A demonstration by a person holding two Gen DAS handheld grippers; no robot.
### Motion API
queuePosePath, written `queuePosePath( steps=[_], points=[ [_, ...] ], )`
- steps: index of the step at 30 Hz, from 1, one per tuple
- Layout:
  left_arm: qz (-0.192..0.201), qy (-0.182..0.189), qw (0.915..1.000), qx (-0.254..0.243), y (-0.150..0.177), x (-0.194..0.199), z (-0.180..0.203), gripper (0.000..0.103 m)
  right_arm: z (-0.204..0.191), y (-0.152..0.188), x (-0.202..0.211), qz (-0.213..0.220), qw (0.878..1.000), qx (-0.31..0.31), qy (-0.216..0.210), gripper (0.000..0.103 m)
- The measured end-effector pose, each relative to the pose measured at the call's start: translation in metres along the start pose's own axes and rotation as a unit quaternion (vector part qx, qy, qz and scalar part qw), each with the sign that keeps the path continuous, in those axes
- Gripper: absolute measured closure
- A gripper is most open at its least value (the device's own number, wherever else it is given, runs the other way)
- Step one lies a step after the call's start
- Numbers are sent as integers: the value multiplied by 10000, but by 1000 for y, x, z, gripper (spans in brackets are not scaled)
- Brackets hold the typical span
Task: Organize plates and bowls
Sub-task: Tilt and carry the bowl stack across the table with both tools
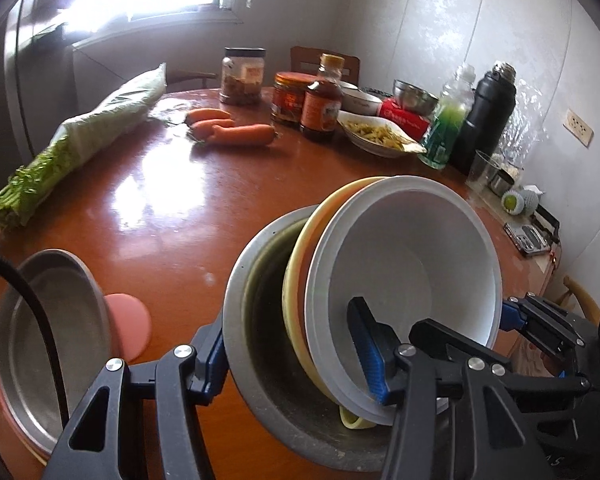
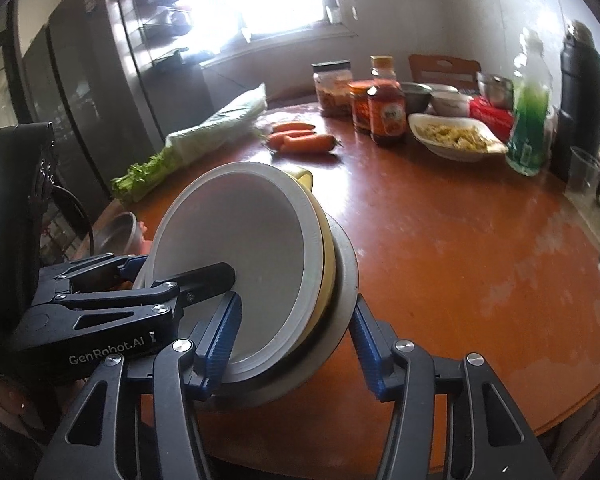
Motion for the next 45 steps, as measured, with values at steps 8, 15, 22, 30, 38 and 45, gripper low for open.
queuePosePath(
  steps=[8, 15, 22, 30, 38, 45],
  points=[
    [221, -171, 9995, 143, 4, 27, -16, 49, -23, -8, 5, 113, 9995, 262, -137, 47],
    [375, -271, 9985, 308, 11, 45, -32, 49, -46, -14, 9, 203, 9983, 511, -214, 47],
    [494, -402, 9968, 483, 20, 63, -54, 49, -70, -19, 7, 240, 9966, 715, -333, 47],
    [610, -535, 9943, 694, 31, 82, -84, 49, -105, -26, 0, 259, 9939, 972, -458, 47],
    [666, -636, 9911, 963, 40, 96, -117, 49, -136, -34, -10, 212, 9906, 1227, -572, 47],
    [655, -766, 9886, 1118, 46, 101, -141, 49, -158, -44, -24, 146, 9875, 1402, -703, 47]
  ],
)
Point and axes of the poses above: each gripper's, at about its wrist camera, not at the fingertips, and x roughly against the way its jaws point, z to its right, y to its underside, the point moved 1 cm from there along -x, roughly the way its jaws point, and after that the axes turned 11 degrees about -z, right-handed, at the moved point
